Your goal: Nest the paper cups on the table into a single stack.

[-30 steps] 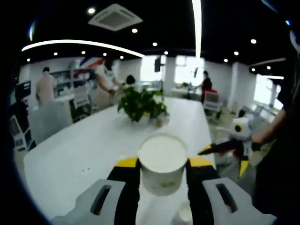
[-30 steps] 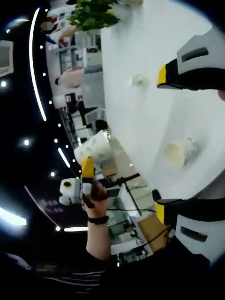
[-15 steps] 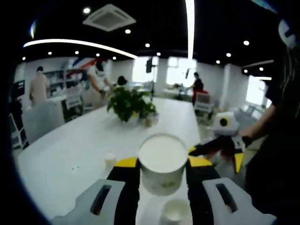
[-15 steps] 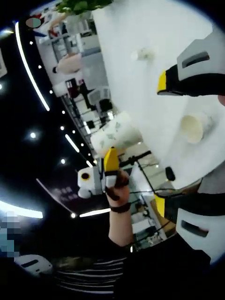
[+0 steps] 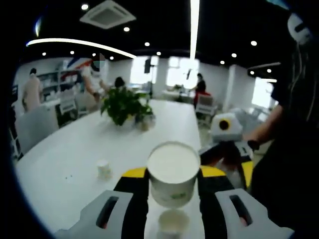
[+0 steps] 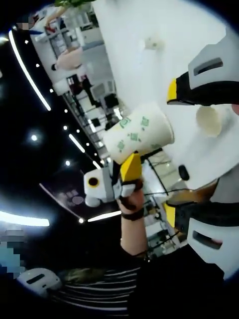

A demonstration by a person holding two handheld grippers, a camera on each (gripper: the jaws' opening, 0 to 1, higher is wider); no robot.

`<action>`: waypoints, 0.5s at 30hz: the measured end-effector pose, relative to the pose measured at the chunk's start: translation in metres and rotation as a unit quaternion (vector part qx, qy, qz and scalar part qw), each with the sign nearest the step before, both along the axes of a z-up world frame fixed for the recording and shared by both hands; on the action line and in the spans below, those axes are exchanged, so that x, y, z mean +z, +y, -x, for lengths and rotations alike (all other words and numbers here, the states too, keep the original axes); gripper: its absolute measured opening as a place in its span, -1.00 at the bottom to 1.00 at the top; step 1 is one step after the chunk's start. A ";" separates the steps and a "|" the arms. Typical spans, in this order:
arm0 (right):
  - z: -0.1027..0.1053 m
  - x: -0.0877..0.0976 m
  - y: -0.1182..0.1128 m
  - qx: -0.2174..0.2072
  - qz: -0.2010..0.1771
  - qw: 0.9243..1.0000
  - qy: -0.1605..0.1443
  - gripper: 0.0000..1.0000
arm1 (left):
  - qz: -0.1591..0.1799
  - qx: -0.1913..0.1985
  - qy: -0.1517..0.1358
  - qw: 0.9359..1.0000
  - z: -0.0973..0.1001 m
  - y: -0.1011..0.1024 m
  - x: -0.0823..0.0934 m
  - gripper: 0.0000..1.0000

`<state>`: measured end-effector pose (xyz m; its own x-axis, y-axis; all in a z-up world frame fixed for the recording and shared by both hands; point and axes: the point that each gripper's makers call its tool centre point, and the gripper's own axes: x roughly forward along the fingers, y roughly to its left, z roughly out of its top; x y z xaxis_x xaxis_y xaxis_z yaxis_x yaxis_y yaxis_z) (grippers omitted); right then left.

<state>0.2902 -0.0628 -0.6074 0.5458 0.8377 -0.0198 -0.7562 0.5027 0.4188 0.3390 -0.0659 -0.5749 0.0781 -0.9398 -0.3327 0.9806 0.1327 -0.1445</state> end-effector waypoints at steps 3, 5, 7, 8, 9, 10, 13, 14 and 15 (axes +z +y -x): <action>0.002 0.004 0.000 0.003 -0.015 1.000 0.002 0.45 | -0.002 -0.002 0.001 1.000 0.001 0.000 -0.003 -0.25; 0.003 0.005 0.000 0.004 -0.021 1.000 0.002 0.39 | 0.000 -0.006 0.003 1.000 0.003 -0.001 -0.002 -0.25; 0.004 0.005 -0.001 0.004 -0.024 1.000 0.004 0.39 | 0.000 -0.008 0.005 1.000 0.005 -0.002 -0.003 -0.25; 0.005 0.005 -0.001 0.004 -0.026 1.000 0.004 0.38 | 0.002 -0.011 0.006 1.000 0.006 -0.002 -0.002 -0.25; 0.005 0.007 -0.001 0.005 -0.032 0.999 0.006 0.39 | 0.004 -0.012 0.008 1.000 0.007 -0.002 -0.002 -0.26; 0.006 0.008 -0.003 0.004 -0.039 0.999 0.008 0.39 | 0.003 -0.012 0.008 1.000 0.007 -0.002 -0.002 -0.25; 0.006 0.011 -0.006 0.002 -0.053 0.999 0.010 0.36 | 0.002 -0.015 0.011 1.000 0.009 0.000 -0.004 -0.25; 0.005 0.012 -0.008 0.000 -0.059 0.998 0.013 0.32 | 0.003 -0.017 0.010 1.000 0.011 0.000 -0.004 -0.25; 0.005 0.011 -0.009 -0.001 -0.058 0.998 0.013 0.29 | 0.005 -0.020 0.010 1.000 0.012 0.000 -0.004 -0.25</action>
